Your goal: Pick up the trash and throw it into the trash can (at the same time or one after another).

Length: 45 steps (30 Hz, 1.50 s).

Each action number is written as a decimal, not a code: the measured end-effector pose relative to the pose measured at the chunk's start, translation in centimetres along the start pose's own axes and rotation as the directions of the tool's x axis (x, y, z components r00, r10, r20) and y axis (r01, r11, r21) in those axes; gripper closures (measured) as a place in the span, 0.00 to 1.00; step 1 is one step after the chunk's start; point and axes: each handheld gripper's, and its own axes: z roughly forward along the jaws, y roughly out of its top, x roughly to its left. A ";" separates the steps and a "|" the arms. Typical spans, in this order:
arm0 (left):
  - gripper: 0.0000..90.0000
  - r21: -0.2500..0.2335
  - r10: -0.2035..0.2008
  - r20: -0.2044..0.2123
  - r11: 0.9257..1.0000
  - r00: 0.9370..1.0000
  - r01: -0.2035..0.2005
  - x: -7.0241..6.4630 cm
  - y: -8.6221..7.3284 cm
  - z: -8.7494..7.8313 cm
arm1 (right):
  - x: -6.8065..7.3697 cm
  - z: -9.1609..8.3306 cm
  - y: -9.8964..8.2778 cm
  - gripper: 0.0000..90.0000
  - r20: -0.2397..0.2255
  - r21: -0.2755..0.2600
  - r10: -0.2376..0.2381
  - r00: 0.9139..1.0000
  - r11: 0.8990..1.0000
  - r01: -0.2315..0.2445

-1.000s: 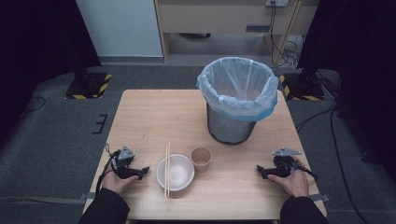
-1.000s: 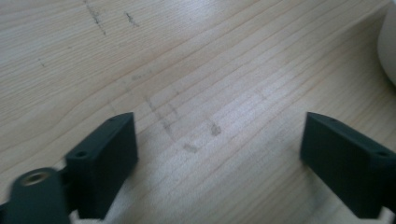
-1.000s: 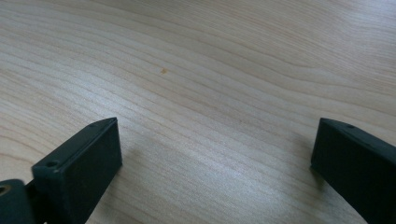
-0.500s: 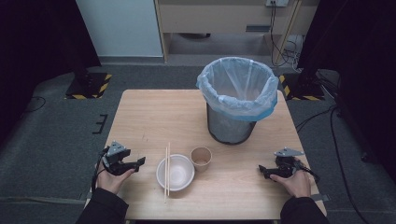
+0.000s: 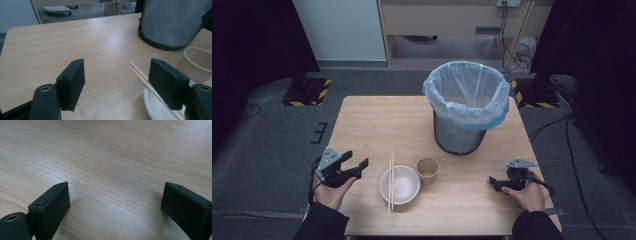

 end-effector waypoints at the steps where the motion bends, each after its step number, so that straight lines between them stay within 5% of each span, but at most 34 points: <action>1: 0.33 -0.006 0.007 0.001 1.000 1.000 -0.007 -0.4 0.2 0.0 | 0.0 0.0 0.0 0.09 -0.001 0.000 -0.002 1.000 1.000 0.002; 7: 0.36 -0.010 0.008 0.052 1.000 0.999 -0.008 -2.3 0.4 0.4 | 0.0 0.0 0.0 0.09 0.000 -0.004 0.000 1.000 1.000 0.000; 14: 0.41 0.070 0.026 0.111 0.997 0.993 -0.034 -5.0 -0.1 2.3 | 0.0 0.0 0.0 0.09 -0.001 -0.002 0.000 1.000 1.000 0.000; 21: 0.49 0.146 0.016 0.120 0.989 0.993 -0.034 -6.6 -0.7 3.3 | -0.1 0.1 0.0 0.09 -0.001 -0.007 0.000 1.000 1.000 0.000; 32: 0.55 0.288 -0.012 0.096 0.957 0.995 -0.017 -7.1 -2.4 4.9 | -0.1 0.0 0.0 0.09 -0.004 -0.008 -0.001 1.000 1.000 0.001; 41: 0.61 0.352 -0.004 0.105 0.935 0.994 -0.033 -7.1 -3.1 5.8 | -0.1 0.0 0.0 0.09 -0.003 -0.008 -0.001 1.000 1.000 0.001; 45: 0.64 0.359 -0.004 0.110 0.933 0.994 -0.036 -6.9 -3.2 5.9 | -0.1 0.0 0.0 0.09 -0.004 -0.007 -0.001 1.000 1.000 0.001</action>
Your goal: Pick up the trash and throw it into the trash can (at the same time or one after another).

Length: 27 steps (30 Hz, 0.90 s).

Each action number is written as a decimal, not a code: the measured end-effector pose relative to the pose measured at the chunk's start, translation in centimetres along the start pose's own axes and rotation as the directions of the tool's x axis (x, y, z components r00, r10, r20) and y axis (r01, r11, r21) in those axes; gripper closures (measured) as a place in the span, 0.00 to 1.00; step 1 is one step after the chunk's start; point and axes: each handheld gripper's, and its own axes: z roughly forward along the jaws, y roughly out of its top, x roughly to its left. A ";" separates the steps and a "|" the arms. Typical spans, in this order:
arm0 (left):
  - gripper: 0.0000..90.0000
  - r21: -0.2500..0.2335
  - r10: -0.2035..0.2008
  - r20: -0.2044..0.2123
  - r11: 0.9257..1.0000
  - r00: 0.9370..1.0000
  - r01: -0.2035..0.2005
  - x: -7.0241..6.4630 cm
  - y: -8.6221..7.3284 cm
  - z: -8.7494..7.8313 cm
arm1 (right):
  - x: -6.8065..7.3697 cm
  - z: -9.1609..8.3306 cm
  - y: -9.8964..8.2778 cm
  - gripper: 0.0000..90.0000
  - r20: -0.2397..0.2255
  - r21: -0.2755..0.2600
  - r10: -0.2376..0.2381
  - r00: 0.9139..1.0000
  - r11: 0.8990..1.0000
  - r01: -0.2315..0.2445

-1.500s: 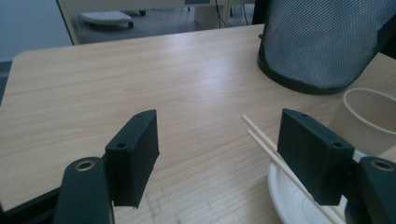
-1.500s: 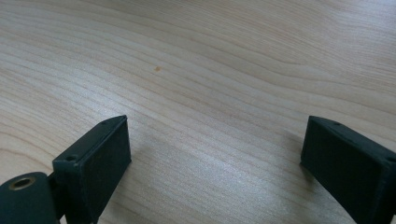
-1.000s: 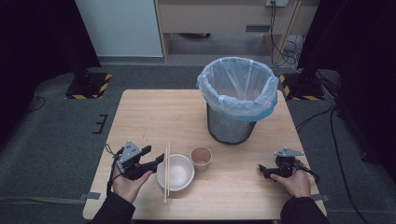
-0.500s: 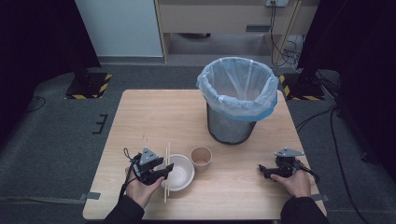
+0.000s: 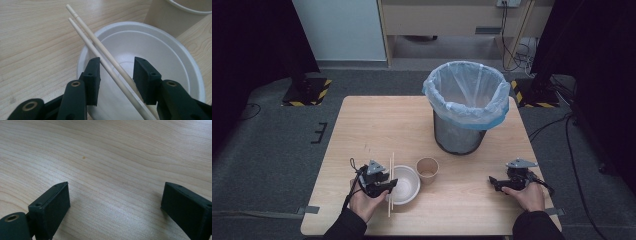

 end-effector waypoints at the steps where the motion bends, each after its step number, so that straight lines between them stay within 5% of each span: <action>1: 0.65 0.002 0.003 0.002 1.000 1.000 -0.003 0.1 0.0 0.0 | 0.0 0.0 0.0 0.09 0.000 0.000 0.000 1.000 1.000 0.000; 27: 0.88 0.040 0.042 0.052 0.998 0.998 -0.044 0.4 0.3 0.3 | 0.0 0.0 0.0 0.09 0.000 0.000 0.000 1.000 1.000 0.000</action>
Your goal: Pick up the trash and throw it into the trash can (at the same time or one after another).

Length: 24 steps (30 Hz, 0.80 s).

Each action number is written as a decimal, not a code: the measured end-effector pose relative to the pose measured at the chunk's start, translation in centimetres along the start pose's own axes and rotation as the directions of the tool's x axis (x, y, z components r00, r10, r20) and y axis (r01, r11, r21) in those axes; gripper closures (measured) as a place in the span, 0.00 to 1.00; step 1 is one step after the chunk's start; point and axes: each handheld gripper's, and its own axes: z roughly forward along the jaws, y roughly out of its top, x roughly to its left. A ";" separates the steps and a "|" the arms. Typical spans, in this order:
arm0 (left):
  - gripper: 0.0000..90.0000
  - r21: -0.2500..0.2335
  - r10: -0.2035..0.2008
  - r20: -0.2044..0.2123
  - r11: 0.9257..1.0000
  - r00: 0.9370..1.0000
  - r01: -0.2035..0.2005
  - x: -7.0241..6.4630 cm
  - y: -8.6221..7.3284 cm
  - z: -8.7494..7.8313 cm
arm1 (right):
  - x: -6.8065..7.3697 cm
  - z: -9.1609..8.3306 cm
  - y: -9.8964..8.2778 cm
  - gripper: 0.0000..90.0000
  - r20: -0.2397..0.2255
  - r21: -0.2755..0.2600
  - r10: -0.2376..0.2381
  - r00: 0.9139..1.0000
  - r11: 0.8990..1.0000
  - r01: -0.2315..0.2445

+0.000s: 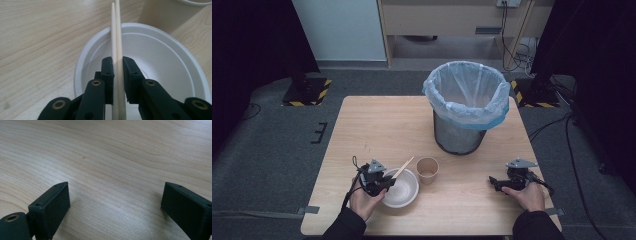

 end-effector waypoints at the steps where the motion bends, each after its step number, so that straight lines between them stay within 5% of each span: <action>1: 0.88 0.000 0.001 0.001 1.000 1.000 -0.001 0.0 0.0 0.0 | 0.0 0.0 0.0 0.09 0.000 0.001 -0.002 1.000 1.000 0.002; 13: 0.88 -0.093 -0.008 0.007 0.996 1.000 0.009 0.3 0.7 -1.7 | 0.0 0.0 0.0 0.09 -0.001 -0.001 0.000 1.000 1.000 0.000; 24: 0.88 -0.198 -0.004 -0.004 0.980 1.000 0.003 0.6 1.5 -3.6 | 0.0 0.0 0.0 0.09 -0.002 -0.003 -0.001 1.000 1.000 0.001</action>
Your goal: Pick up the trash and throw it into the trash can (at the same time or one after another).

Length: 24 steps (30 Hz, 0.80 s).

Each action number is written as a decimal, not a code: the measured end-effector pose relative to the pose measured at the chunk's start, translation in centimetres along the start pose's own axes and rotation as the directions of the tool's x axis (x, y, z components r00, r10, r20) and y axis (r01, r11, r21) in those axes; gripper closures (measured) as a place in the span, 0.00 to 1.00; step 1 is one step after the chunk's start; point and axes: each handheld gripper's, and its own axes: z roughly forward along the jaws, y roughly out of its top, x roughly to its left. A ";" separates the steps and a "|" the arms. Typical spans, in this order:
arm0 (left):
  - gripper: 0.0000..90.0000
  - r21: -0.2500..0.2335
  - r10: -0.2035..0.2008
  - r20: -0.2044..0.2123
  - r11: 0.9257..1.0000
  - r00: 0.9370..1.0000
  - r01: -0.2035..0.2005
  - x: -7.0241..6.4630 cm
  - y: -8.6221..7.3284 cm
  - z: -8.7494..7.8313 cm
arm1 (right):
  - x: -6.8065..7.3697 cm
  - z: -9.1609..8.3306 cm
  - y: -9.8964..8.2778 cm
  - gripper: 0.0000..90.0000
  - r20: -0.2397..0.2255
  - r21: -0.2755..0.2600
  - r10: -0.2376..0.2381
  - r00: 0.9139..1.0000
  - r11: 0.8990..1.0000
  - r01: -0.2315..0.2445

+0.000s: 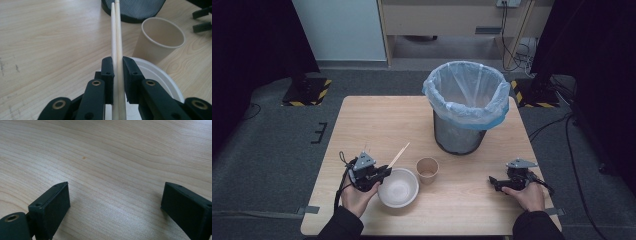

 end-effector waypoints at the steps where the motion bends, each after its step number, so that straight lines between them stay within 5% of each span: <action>1: 0.88 -0.010 0.004 -0.004 1.000 1.000 -0.004 0.0 0.1 -0.1 | 0.0 0.0 0.0 0.09 0.000 0.000 0.000 1.000 1.000 0.000; 17: 0.88 -0.132 0.040 -0.010 0.990 0.999 -0.041 0.0 2.8 -2.2 | 0.0 0.1 -0.2 0.09 0.002 -0.018 -0.009 1.000 1.000 0.009; 24: 0.88 -0.210 0.057 -0.006 0.976 0.998 -0.057 -0.3 5.0 -3.1 | 0.0 0.1 -0.2 0.09 0.002 -0.019 -0.009 1.000 1.000 0.009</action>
